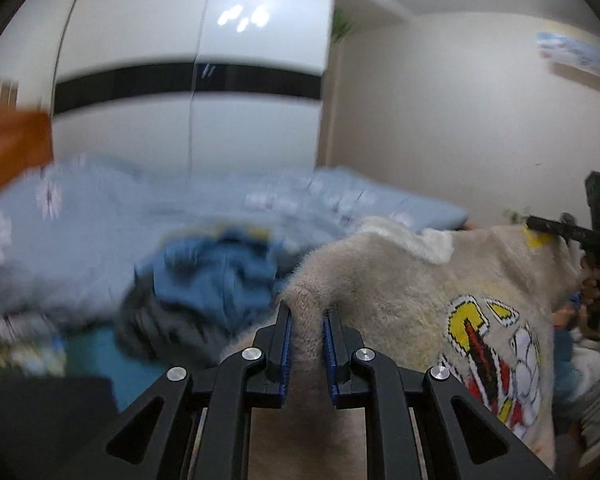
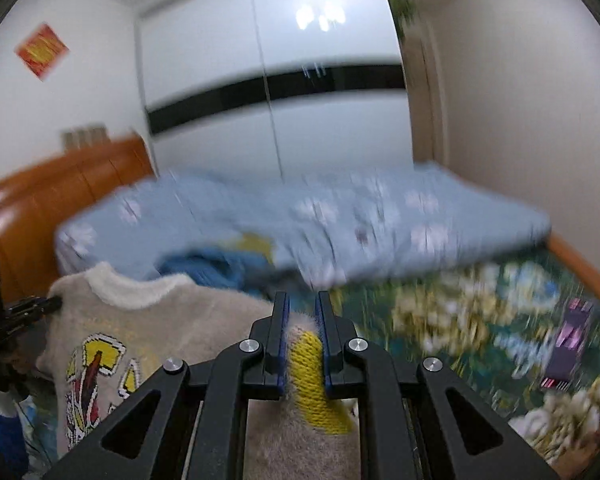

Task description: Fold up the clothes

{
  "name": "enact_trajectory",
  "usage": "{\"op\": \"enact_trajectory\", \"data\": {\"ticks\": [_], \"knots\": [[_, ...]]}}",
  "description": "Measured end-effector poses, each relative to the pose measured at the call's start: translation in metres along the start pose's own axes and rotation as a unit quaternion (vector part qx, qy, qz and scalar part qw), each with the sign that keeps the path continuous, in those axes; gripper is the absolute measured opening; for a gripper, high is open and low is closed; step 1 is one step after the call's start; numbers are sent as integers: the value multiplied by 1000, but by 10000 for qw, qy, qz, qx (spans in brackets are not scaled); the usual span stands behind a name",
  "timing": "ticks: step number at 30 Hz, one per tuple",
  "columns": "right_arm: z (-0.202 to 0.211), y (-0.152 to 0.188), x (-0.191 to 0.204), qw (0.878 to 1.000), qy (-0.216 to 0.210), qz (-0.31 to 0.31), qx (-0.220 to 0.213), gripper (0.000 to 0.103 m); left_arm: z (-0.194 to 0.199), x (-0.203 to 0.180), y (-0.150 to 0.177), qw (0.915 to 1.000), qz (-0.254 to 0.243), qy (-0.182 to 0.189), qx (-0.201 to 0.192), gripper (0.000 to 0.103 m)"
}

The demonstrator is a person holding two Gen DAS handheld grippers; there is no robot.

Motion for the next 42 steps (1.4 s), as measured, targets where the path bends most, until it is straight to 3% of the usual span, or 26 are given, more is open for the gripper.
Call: {"op": "enact_trajectory", "data": {"ticks": [4, 8, 11, 15, 18, 21, 25, 32, 35, 37, 42], "knots": [[-83, 35, -31, 9976, 161, -298, 606, 13, -80, 12, 36, 9976, 90, -292, 623, 15], [-131, 60, -50, 9940, 334, -393, 962, 13, -131, 10, 54, 9937, 42, -512, 1001, 15], [-148, 50, -56, 9937, 375, -411, 969, 13, -143, 11, 44, 9944, 65, -546, 904, 15], [-157, 12, -56, 9970, 352, -264, 636, 13, -152, 18, 28, 9943, 98, -886, 578, 15], [-176, -1, -55, 9973, 444, -51, 584, 13, -174, 28, 34, 9921, 312, -987, 703, 15], [-212, 25, -55, 9933, 613, 112, 970, 13, -202, 31, 56, 9875, 337, -1147, 1024, 15], [-249, 68, -67, 9871, 699, -138, 1436, 13, -225, 34, 71, 9833, 341, -1311, 1218, 15], [-259, 80, -80, 9847, 652, -483, 1543, 13, -235, 39, 78, 9815, 497, -1387, 1225, 18], [-252, 76, -76, 9861, 552, -471, 1496, 16, -226, 35, 78, 9836, 554, -1330, 1084, 33], [-244, 71, -72, 9880, 452, -433, 1415, 17, -216, 31, 78, 9848, 632, -1291, 971, 58], [-195, 56, -72, 9937, 302, -341, 1020, 30, -180, 10, 79, 9851, 591, -1528, 521, 65]]}}
Point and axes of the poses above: each gripper's, at about its wrist camera, not at the fingertips, and z roughly against the way its jaws point, x to its left, y to its underside, the point moved 2 cm from there along -z, roughly the way its jaws point, and after that the axes turned 3 degrees about -x, right-handed, at the moved point
